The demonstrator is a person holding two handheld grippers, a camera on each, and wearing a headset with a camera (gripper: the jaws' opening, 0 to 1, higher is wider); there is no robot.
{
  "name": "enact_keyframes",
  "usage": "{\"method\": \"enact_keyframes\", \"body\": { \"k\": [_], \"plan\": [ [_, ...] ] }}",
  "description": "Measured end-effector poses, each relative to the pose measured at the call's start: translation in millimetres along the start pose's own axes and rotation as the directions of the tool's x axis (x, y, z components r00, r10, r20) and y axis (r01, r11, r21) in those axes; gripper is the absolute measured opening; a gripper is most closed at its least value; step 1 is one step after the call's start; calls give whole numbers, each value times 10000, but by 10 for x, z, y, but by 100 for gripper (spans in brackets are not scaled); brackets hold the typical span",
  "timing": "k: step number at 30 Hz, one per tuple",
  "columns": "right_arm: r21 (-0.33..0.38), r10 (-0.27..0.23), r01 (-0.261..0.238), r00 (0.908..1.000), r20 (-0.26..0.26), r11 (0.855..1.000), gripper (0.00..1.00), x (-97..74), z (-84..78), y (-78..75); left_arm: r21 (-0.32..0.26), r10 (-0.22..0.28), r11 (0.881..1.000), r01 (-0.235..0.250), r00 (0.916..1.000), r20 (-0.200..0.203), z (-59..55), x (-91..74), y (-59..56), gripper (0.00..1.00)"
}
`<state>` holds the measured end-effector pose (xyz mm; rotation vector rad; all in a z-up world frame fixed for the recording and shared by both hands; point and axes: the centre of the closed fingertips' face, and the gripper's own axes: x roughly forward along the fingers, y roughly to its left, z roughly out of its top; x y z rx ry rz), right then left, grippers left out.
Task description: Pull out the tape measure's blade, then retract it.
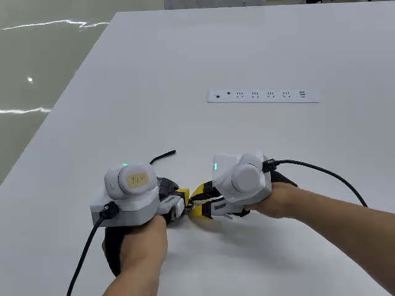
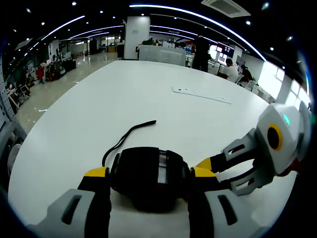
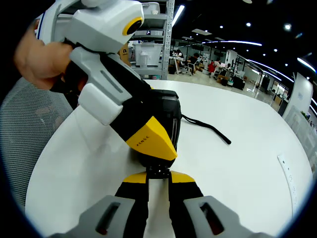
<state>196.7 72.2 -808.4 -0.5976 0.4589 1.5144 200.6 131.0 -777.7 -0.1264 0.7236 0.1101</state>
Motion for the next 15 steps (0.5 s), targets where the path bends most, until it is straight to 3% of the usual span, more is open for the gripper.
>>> {"method": "enact_keyframes", "body": {
  "k": [15],
  "plan": [
    [-4, -27, 27, 10000, 85, 10000, 14, 42, 23, 0, -46, -86, 10000, 86, 10000, -19, 0, -28, 7, 58]
  ]
}}
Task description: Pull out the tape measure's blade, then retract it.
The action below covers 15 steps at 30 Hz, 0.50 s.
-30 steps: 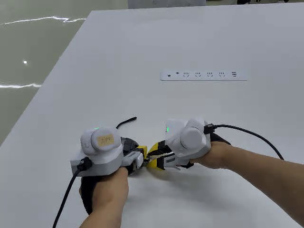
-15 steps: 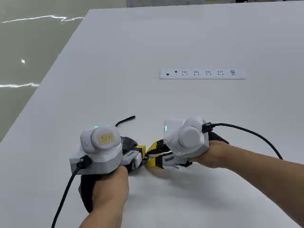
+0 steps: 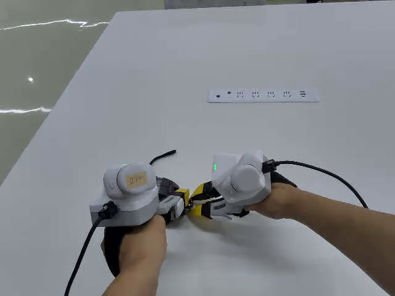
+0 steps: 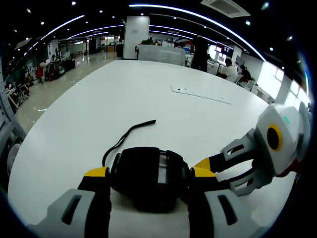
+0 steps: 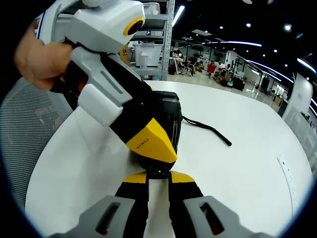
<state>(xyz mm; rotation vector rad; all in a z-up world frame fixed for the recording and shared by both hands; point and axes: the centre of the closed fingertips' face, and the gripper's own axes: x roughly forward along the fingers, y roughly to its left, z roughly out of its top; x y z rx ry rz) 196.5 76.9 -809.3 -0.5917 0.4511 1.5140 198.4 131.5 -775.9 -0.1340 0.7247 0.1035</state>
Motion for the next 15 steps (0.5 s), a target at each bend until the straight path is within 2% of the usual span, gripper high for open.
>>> {"method": "enact_keyframes", "body": {
  "k": [6, 9, 11, 15],
  "plan": [
    [-151, 40, -40, 10000, 58, 9999, 12, -11, 55, -1, -147, -58, 9999, 58, 10000, 9, 7, 38, 29, 58],
    [-81, 59, -58, 10000, 50, 10000, 12, 13, 34, -10, -166, -45, 9999, 45, 10000, 4, 1, 5, 5, 59],
    [300, 33, -39, 9998, 217, 9995, 11, 3, 49, -8, -152, -61, 9999, 61, 10000, 13, 0, 17, 5, 59],
    [277, -15, 8, 9997, 254, 9996, 11, -9, 43, -8, -166, -56, 9998, 57, 10000, 49, 3, 45, 21, 60]
  ]
}}
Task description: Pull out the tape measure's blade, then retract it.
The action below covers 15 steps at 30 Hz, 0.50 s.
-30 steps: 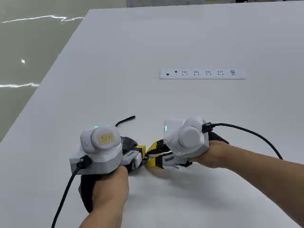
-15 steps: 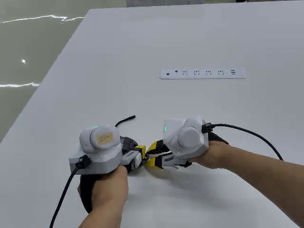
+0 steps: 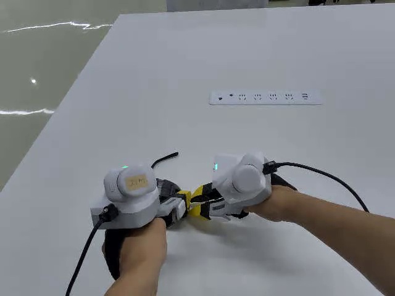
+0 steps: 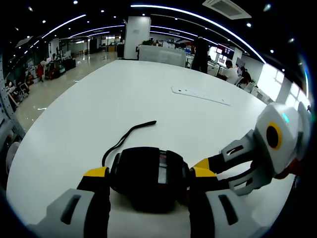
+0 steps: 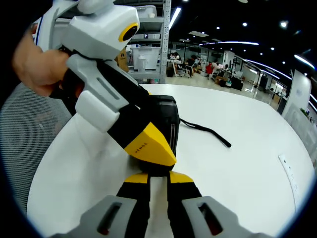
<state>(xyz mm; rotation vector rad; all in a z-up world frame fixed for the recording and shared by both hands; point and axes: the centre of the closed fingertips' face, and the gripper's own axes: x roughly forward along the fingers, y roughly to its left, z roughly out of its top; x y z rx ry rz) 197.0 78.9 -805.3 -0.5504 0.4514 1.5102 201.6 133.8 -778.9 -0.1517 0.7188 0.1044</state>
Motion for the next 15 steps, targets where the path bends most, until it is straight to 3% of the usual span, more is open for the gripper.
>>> {"method": "enact_keyframes", "body": {
  "k": [12, 15],
  "plan": [
    [136, -88, 89, 9999, -85, 9999, 14, -5, 9, 13, -33, -63, 10000, 63, 10000, -40, -3, -27, -26, 63],
    [177, -109, 111, 9999, -109, 9998, 16, 17, -15, 7, -266, -173, 9995, 172, 9998, -32, 13, -16, -13, 63]
  ]
}}
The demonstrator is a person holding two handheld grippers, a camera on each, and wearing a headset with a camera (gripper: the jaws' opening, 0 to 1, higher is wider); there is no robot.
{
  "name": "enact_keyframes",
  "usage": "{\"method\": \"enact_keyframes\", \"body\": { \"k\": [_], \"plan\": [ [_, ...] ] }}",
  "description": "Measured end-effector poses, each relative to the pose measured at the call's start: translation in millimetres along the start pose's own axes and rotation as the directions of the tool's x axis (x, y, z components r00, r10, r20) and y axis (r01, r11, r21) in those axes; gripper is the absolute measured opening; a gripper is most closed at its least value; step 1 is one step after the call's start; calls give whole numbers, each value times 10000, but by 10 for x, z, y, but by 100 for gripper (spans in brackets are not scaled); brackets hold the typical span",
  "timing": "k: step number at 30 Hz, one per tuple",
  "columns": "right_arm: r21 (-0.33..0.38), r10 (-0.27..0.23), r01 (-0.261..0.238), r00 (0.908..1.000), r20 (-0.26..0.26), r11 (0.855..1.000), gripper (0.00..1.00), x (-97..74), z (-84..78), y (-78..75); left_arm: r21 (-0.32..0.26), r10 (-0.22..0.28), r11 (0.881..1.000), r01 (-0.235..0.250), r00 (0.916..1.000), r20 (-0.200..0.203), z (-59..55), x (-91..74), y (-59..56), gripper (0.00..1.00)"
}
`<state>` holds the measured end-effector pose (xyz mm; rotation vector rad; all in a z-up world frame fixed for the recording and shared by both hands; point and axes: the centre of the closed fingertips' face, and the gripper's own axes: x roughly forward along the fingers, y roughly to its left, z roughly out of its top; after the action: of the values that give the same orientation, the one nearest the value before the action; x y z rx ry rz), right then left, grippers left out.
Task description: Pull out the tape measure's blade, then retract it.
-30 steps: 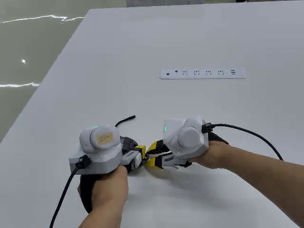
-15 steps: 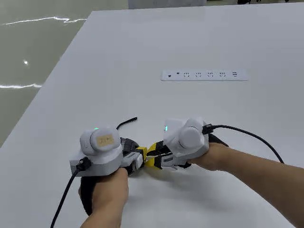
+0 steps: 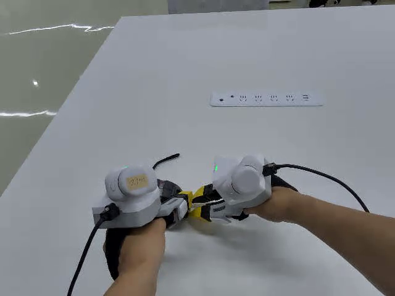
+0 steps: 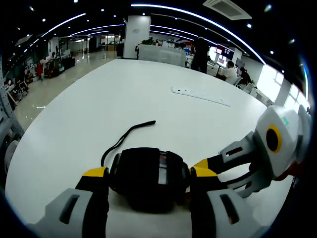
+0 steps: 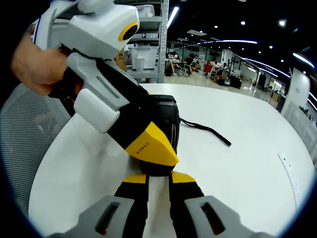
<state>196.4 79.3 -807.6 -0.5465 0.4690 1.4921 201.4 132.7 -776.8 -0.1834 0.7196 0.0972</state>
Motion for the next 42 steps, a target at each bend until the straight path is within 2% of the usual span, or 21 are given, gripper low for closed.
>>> {"method": "enact_keyframes", "body": {
  "k": [5, 7, 10, 12, 16, 19, 22, 23, 24, 25, 29, 30, 32, 34, 37, 39, 42],
  "plan": [
    [63, -46, 46, 10000, -44, 10000, 19, -61, 9, 44, 44, -76, 10000, 76, 9998, 156, 51, -23, 2, 63],
    [88, -48, 49, 10000, -60, 9999, 20, -66, -3, 48, 56, -128, 9999, 127, 9998, 141, 43, -41, -22, 63],
    [193, -206, 207, 9998, -30, 9996, 22, -97, -15, 23, 117, -178, 9998, 177, 9997, 148, 58, 2, 19, 64],
    [248, -250, 251, 9997, -43, 9994, 23, -126, -16, 30, 161, -225, 9996, 223, 9996, 177, 55, -40, -9, 65],
    [304, -475, 475, 9989, -7, 9984, 25, -207, -9, 16, 347, -440, 9985, 434, 9989, 168, 63, -102, -36, 67],
    [445, -618, 615, 9981, 56, 9971, 26, -274, 17, 20, 564, -569, 9968, 559, 9982, 166, 77, -115, 17, 67],
    [562, -829, 825, 9965, 57, 9950, 28, -298, 0, -10, 580, -799, 9952, 786, 9966, 205, 68, -210, -3, 67],
    [727, -912, 897, 9957, 172, 9933, 28, -321, 17, -8, 599, -809, 9950, 794, 9965, 224, 78, -140, 72, 67],
    [762, -938, 921, 9954, 185, 9928, 28, -348, 36, 13, 647, -841, 9945, 824, 9962, 239, 77, -140, 83, 67],
    [776, -1038, 1021, 9945, 172, 9917, 29, -370, 39, 21, 723, -925, 9932, 909, 9955, 190, 82, -183, 41, 68],
    [1125, -1331, 1293, 9907, 267, 9852, 32, -437, 45, 29, 794, -1211, 9897, 1188, 9923, 249, 69, -259, 41, 68],
    [1210, -1365, 1320, 9902, 291, 9838, 33, -454, 54, 44, 799, -1362, 9878, 1335, 9903, 288, 66, -268, 24, 68],
    [1223, -1468, 1423, 9887, 289, 9822, 34, -495, 52, 63, 1056, -1423, 9846, 1396, 9897, 179, -18, -335, 33, 68],
    [1381, -1663, 1604, 9855, 326, 9773, 35, -540, 56, 64, 1231, -1686, 9785, 1655, 9856, 153, -22, -301, 38, 69],
    [1460, -1817, 1750, 9828, 340, 9737, 37, -594, 63, 83, 1563, -1983, 9683, 1951, 9801, 48, -64, -375, 17, 71],
    [1505, -1894, 1823, 9813, 338, 9717, 38, -636, 80, 113, 1946, -2285, 9546, 2254, 9735, -65, -101, -394, -27, 72],
    [1616, -2002, 1928, 9793, 303, 9678, 41, -683, 69, 133, 2250, -2504, 9426, 2468, 9681, -130, -128, -439, -44, 74]
  ]
}}
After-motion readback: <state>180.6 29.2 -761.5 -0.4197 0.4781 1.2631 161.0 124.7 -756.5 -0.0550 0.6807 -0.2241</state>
